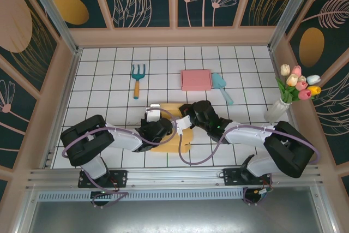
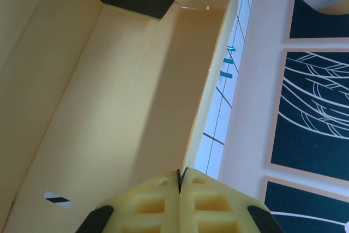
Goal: Fold the paper box
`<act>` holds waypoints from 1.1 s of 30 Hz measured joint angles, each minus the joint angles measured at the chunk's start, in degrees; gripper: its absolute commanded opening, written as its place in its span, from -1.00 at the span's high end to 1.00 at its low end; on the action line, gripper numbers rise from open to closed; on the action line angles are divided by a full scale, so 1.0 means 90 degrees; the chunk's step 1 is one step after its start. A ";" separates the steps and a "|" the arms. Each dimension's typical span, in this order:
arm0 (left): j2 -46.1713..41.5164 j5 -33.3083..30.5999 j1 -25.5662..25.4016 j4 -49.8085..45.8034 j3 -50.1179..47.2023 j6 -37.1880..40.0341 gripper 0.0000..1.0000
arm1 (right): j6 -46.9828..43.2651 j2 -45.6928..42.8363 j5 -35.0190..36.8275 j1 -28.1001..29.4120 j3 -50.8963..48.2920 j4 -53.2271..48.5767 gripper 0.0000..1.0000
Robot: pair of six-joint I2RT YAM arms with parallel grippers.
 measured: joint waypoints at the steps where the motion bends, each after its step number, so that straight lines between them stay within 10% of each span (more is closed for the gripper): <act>1: -0.0049 0.0107 0.0022 0.0085 -0.0083 0.0087 0.17 | 0.0010 0.0002 0.0002 0.0000 -0.0002 -0.0012 1.00; 13: -0.0731 0.1948 0.0182 0.1073 -0.0777 0.0510 -0.01 | 0.0141 0.0165 0.0194 -0.0032 -0.0002 0.0066 1.00; 33: -0.0432 0.1882 0.0189 0.1324 -0.0945 0.0580 0.67 | 0.0226 0.0238 0.0289 -0.0036 -0.0063 0.0228 1.00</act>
